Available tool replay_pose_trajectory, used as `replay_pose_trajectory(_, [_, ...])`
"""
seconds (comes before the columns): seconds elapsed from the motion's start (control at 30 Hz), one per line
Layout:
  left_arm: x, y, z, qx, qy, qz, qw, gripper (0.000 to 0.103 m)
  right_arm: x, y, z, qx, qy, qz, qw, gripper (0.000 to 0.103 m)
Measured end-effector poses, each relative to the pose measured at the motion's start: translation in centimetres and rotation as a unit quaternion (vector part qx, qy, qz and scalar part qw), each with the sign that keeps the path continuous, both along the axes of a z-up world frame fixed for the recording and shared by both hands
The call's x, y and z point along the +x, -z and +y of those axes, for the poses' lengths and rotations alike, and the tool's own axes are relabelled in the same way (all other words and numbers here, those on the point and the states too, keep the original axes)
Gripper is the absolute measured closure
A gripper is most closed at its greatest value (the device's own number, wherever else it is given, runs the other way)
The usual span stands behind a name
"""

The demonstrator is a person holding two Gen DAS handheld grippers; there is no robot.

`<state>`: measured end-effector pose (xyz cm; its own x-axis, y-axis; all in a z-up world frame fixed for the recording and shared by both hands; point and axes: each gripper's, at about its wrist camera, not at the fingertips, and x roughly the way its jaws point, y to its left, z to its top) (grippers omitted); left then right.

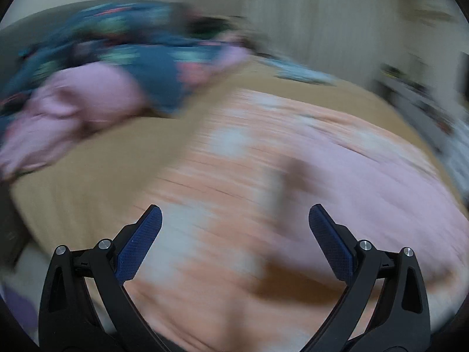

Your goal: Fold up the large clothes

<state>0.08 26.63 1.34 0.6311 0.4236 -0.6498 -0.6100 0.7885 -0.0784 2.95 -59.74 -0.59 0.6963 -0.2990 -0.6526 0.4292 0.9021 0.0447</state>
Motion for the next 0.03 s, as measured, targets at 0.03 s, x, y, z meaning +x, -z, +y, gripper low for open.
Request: replay_pose_trajectory(0.03, [0.15,0.54,3.58,0.006,-0.040,0.009,0.9992,0.009,0.59,1.93,-3.63,-0.007,0.045,0.028,0.999,0.004])
